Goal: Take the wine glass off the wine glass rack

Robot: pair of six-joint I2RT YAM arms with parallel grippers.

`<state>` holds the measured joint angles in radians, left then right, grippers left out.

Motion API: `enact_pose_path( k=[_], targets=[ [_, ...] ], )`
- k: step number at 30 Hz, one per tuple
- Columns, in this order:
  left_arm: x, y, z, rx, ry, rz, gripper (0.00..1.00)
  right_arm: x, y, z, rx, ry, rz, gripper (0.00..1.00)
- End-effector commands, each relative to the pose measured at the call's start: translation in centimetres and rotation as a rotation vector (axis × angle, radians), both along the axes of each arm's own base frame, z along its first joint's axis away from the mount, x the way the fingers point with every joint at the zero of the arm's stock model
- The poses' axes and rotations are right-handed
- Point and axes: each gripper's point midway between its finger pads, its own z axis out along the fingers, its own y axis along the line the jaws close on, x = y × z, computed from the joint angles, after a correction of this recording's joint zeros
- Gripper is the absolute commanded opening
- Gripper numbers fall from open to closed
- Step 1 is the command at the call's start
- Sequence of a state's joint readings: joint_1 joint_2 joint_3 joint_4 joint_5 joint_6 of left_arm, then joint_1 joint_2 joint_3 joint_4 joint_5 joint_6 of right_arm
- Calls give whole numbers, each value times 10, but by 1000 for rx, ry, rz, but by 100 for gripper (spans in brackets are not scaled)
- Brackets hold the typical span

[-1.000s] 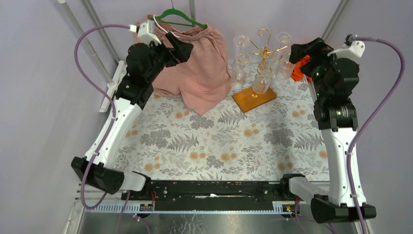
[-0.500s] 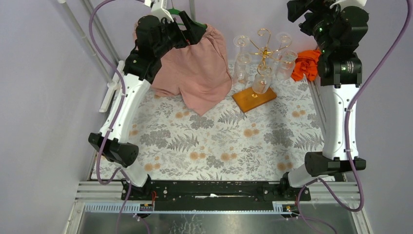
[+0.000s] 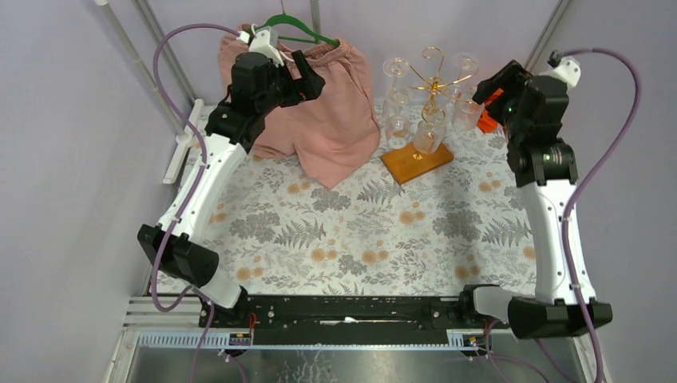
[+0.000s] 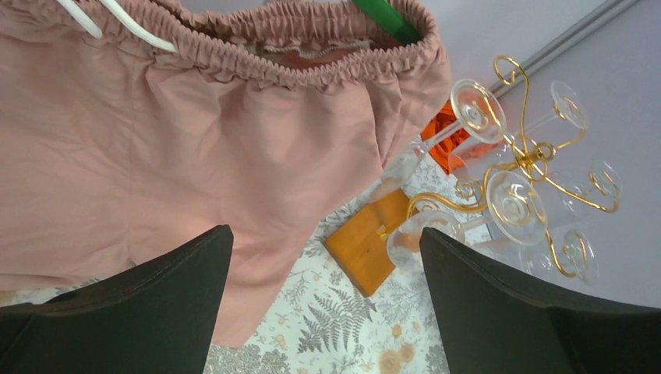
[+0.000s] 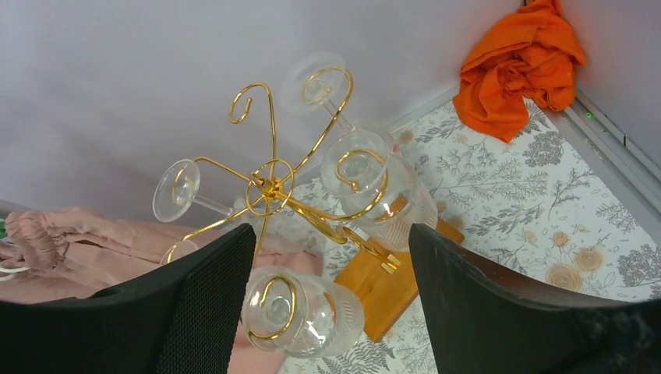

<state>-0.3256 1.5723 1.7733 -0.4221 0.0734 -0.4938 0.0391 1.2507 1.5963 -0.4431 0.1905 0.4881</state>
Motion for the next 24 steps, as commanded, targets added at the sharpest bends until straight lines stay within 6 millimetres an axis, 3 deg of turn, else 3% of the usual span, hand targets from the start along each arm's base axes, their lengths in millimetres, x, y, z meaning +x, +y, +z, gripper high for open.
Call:
enact_pose_path(
  k=[1, 4, 8, 12, 13, 16, 22, 24],
  targets=[
    [14, 4, 15, 21, -58, 31, 99, -7, -9, 6, 27, -106, -61, 80],
    [22, -4, 4, -7, -34, 15, 99, -3, -6, -12, 46, -105, -51, 80],
    [30, -15, -6, -14, -18, -25, 99, -1, -8, -18, 47, -106, -60, 80],
    [33, -15, -12, -3, -9, -25, 99, -3, -37, -34, 137, -123, -113, 75],
    [33, -15, -12, -1, -10, -26, 99, -4, -34, -35, 190, -155, -80, 72],
    [32, -15, -9, -5, -17, -37, 99, -10, -41, -32, 291, -236, -39, 68],
    [28, -15, -4, -42, -21, -61, 99, -13, -44, -21, 419, -318, 54, 71],
    [28, -12, -6, -52, -19, -62, 99, -14, -47, -27, 521, -353, 98, 71]
  ],
)
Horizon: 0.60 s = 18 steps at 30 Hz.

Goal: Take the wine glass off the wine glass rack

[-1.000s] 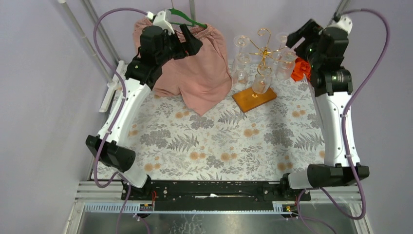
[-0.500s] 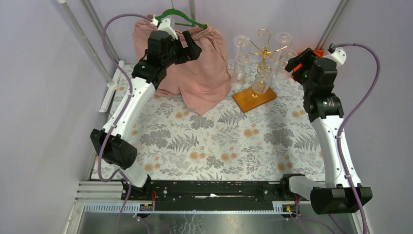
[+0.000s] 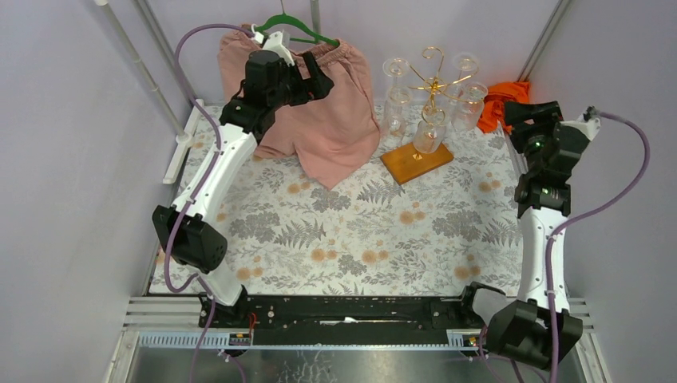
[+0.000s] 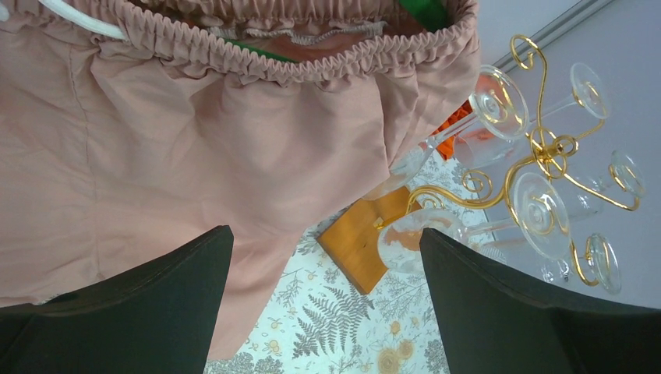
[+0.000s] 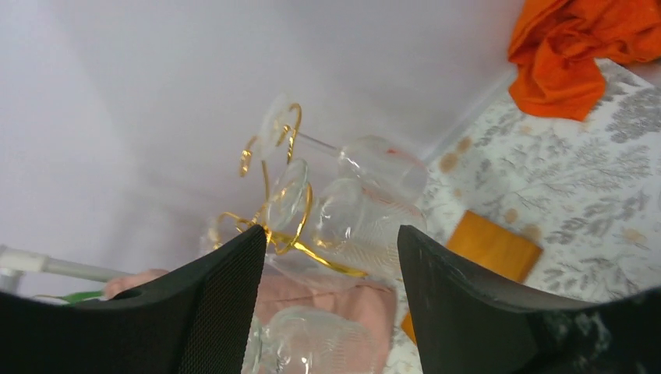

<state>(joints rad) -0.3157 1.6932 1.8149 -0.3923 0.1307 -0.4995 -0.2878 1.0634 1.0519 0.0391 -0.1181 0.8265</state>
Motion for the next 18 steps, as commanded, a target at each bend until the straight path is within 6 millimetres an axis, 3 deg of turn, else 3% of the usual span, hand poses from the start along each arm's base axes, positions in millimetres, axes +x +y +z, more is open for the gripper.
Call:
enact_pose_path(
  k=[1, 7, 11, 18],
  targets=[
    [-1, 4, 24, -56, -70, -18, 99, -7, 11, 33, 186, -223, 169, 71],
    [1, 9, 22, -65, -67, -21, 99, -2, -3, 29, 407, -301, 341, 73],
    [1, 7, 18, -74, -67, -33, 99, -4, -13, 30, 444, -320, 405, 71],
    [4, 5, 9, -74, -58, -39, 99, 5, -13, 31, 431, -289, 470, 63]
  ],
)
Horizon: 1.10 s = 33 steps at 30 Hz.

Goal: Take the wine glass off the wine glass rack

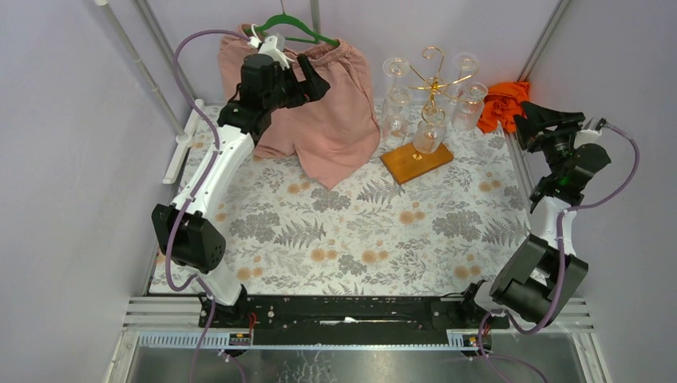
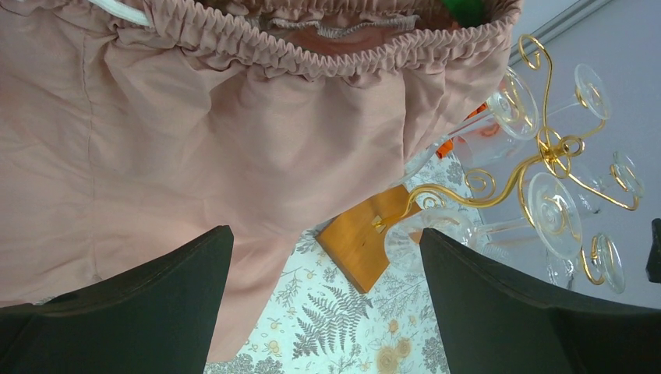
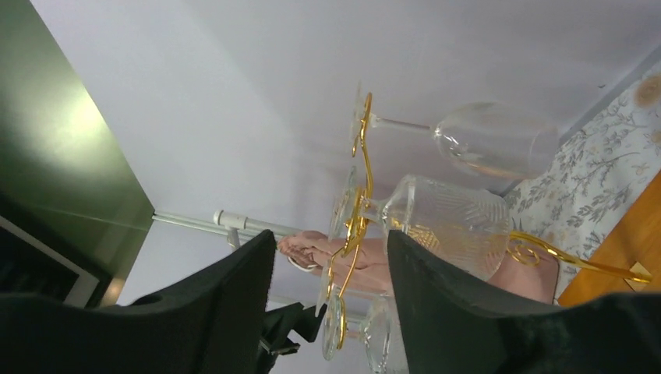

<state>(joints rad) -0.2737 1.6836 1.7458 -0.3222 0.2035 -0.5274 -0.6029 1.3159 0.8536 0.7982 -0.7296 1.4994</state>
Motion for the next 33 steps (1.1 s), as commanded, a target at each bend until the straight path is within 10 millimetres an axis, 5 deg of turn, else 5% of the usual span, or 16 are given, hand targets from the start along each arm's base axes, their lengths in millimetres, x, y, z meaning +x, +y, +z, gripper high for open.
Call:
enact_pose_path(
  k=[1, 8, 28, 33],
  targets=[
    [0, -3, 17, -29, -63, -16, 99, -5, 19, 34, -87, -74, 129, 59],
    [2, -2, 12, -36, -54, -8, 99, 14, 24, 30, -108, -35, 156, 48],
    [5, 11, 7, -35, -40, 26, 99, 71, 58, 19, -133, 21, 244, 46],
    [6, 14, 4, -31, -36, 36, 99, 80, 66, 15, -132, 37, 272, 38]
  ],
)
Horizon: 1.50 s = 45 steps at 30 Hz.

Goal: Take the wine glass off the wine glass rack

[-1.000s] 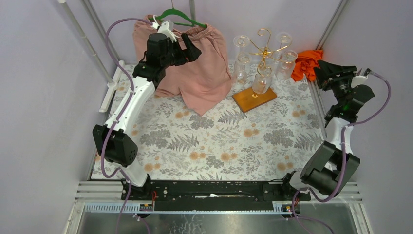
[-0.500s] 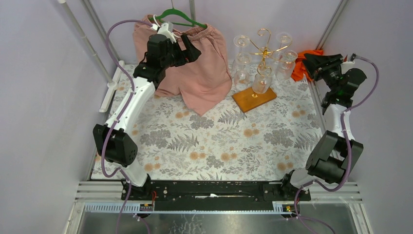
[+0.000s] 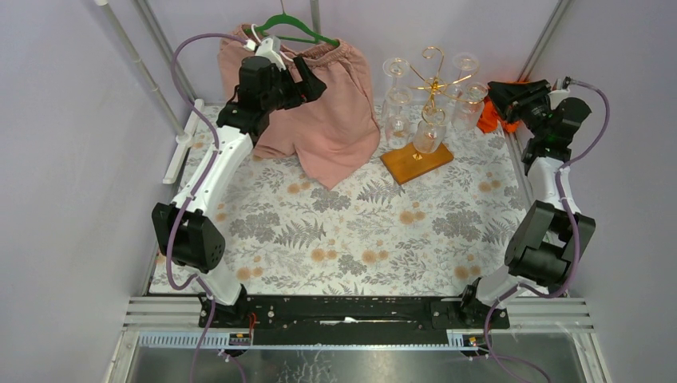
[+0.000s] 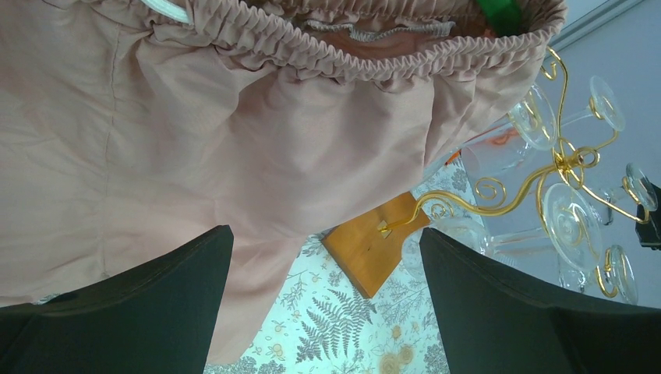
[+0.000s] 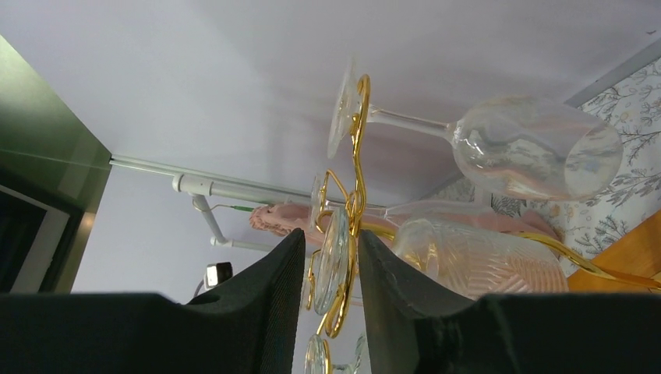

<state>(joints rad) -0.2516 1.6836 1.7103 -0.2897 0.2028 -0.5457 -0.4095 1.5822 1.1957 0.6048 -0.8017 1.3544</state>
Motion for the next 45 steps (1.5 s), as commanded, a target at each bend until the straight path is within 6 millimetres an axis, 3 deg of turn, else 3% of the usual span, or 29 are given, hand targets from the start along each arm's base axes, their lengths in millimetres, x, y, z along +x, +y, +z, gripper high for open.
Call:
enact_pose_path(
  k=[1, 7, 13, 31, 40, 45],
  targets=[
    [1, 4, 13, -15, -46, 9, 99, 7, 12, 15, -33, -35, 35, 38],
    [2, 4, 8, -15, -35, 7, 99, 8, 22, 14, -35, -32, 54, 39],
    [2, 4, 6, -19, -33, 3, 99, 8, 22, 8, -25, -20, 48, 31],
    [1, 0, 5, -35, -34, -19, 99, 10, 17, 8, -42, -3, 6, 22],
    [1, 0, 6, -34, -37, -20, 99, 10, 11, 29, -115, -14, -46, 22],
    [2, -2, 6, -40, -35, -28, 99, 9, 7, 37, -173, -14, -81, 29]
  ],
)
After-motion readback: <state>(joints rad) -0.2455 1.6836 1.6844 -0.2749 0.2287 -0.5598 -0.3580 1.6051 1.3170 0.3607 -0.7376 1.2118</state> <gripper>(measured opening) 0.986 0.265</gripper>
